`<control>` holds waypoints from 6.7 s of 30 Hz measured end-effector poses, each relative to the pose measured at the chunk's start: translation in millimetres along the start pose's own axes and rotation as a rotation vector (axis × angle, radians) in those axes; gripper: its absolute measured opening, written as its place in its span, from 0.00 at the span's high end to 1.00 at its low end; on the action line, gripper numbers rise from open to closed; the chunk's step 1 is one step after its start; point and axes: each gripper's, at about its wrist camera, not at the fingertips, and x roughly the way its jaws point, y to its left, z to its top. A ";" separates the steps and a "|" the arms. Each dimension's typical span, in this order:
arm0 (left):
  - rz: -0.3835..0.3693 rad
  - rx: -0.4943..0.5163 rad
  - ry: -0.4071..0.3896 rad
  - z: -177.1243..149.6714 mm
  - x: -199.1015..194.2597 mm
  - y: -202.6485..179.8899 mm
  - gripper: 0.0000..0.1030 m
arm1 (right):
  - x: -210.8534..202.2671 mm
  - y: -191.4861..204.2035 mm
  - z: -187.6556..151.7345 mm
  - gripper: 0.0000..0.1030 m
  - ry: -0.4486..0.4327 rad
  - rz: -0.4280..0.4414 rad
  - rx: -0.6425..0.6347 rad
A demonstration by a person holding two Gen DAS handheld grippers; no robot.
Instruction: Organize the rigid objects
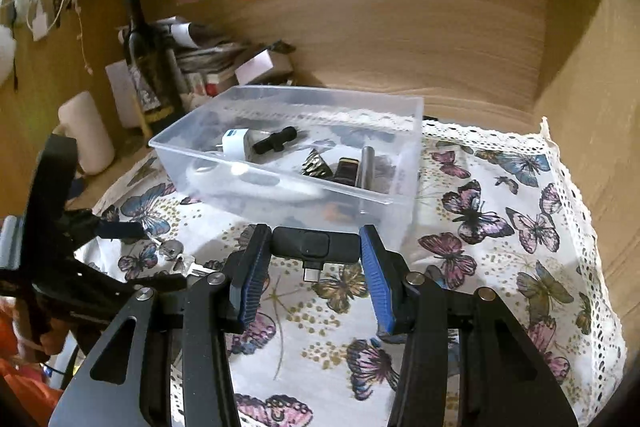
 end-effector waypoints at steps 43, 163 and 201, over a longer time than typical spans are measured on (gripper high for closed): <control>-0.160 0.165 -0.075 7.4 -24.2 -23.8 0.92 | -13.4 8.1 6.9 0.59 -0.052 -0.014 0.013; -0.089 0.051 -0.747 -8.4 -214.3 -4.3 0.00 | -141.9 58.7 27.7 0.00 -0.425 -0.103 0.021; -0.089 0.028 -0.720 -7.4 -207.7 -3.3 0.00 | -142.4 61.8 30.3 0.00 -0.419 -0.097 0.021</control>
